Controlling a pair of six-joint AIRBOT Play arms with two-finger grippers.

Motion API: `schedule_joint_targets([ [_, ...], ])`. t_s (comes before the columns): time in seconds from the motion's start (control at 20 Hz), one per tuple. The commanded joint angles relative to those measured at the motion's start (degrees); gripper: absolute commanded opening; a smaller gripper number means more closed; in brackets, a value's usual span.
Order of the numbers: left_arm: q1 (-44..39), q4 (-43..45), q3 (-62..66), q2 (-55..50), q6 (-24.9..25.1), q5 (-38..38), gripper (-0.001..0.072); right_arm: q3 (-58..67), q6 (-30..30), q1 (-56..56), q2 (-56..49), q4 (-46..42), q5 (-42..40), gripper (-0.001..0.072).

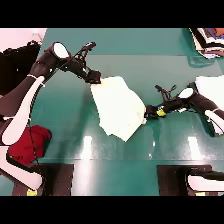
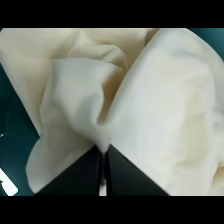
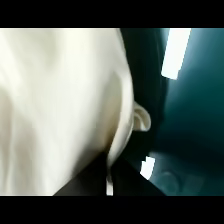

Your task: Fold the shirts.

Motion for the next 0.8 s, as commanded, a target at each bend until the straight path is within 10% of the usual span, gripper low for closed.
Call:
schedule_joint_targets([
  [0.0,0.04,2.75,0.33,1.95,-0.92,0.07,0.0025,3.06,-0.94,1.33,-0.28,0.11,-1.44,0.0018],
  [0.3,0.04,16.15,2.62,20.63,-2.97,1.84,0.0026,18.1,-0.83,-6.97,15.87,-1.81,1.29,0.0017],
  [0.75,-0.13,10.49,5.33,48.48,-3.02,1.97,0.0026,43.01,-0.81,-13.68,32.2,-1.86,6.97,0.0017],
])
